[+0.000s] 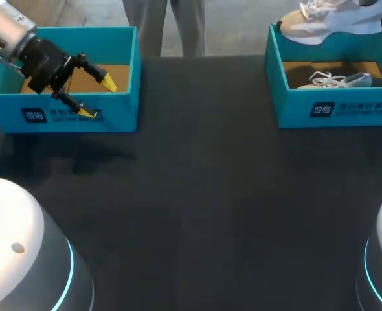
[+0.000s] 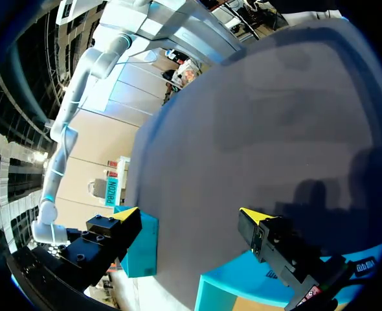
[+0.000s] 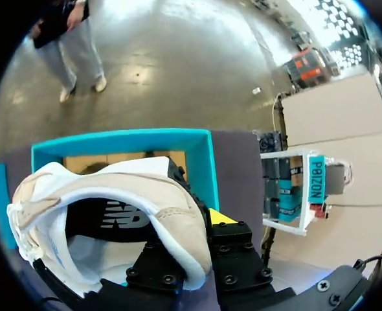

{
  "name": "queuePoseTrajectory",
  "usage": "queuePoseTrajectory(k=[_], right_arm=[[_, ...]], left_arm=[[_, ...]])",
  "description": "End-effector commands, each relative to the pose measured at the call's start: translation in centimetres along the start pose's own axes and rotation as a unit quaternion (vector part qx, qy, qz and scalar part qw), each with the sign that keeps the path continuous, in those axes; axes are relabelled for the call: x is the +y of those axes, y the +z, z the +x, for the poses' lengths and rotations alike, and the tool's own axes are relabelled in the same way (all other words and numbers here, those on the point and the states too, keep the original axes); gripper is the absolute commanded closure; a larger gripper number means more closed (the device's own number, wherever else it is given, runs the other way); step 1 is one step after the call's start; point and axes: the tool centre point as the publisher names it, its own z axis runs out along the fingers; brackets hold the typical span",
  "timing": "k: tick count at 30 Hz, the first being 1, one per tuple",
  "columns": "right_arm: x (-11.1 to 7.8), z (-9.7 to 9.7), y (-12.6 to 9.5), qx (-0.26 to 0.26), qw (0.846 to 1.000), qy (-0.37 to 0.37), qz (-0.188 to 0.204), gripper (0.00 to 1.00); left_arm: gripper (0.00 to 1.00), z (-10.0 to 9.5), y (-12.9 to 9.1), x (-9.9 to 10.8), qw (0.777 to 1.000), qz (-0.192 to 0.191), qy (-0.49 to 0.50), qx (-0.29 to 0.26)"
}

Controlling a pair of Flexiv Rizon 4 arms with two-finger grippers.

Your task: Take the shoe out of the shoebox, open the shoe tongue, remove and reinsert the insole, then place the shoe into the shoebox

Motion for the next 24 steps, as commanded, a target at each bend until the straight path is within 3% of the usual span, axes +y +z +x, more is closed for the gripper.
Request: queuePoseTrajectory(k=[1, 5, 14, 24], right_arm=[[0.2, -0.1, 0.4, 0.008, 0.999, 0.036, 0.005, 1.0], [-0.1, 0.0, 0.6, 0.004, 0.998, 0.061, 0.002, 1.0], [-1.9, -1.0, 1.4, -0.03, 0.999, 0.032, 0.002, 1.0], [-1.9, -1.0, 1.4, -0.03, 0.999, 0.032, 0.002, 1.0]], left_arm=[[0.0, 0.0, 0.0, 0.0, 1.0, 0.0, 0.0, 0.001], [0.0, 0.0, 0.0, 0.0, 1.0, 0.0, 0.0, 0.001], [0.0, 0.0, 0.0, 0.0, 1.0, 0.0, 0.0, 0.001], [0.0, 0.0, 0.0, 0.0, 1.0, 0.0, 0.0, 0.001]])
